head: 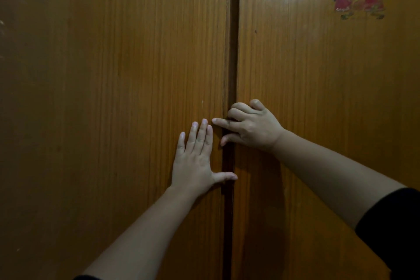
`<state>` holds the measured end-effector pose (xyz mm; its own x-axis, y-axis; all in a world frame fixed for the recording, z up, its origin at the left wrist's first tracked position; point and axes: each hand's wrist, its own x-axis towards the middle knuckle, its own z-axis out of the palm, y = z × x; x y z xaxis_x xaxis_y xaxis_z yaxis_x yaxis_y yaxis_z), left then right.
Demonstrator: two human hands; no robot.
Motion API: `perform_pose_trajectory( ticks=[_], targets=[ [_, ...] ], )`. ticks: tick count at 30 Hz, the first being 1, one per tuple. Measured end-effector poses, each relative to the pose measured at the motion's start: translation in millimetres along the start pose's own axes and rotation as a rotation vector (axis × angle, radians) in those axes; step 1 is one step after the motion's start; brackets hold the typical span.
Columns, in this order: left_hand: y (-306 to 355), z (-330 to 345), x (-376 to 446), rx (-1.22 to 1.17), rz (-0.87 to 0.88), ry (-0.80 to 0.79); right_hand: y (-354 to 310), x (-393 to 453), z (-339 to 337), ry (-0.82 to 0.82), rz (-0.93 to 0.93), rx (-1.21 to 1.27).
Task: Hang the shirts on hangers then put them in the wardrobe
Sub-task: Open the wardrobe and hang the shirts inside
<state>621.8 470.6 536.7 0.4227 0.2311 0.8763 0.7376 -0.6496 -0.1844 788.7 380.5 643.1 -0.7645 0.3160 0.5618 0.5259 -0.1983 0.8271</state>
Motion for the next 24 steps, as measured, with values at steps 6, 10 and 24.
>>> perform_pose_trajectory(
  ticks=[6,10,24],
  targets=[
    [1,1,1,-0.005,0.007,0.003,3,5,1,-0.01,-0.008,0.149],
    [1,3,1,-0.005,0.001,-0.01,7,10,1,-0.005,-0.06,0.211],
    [0,-4,0,-0.028,0.012,-0.047,15,20,1,0.045,-0.203,0.195]
  ],
)
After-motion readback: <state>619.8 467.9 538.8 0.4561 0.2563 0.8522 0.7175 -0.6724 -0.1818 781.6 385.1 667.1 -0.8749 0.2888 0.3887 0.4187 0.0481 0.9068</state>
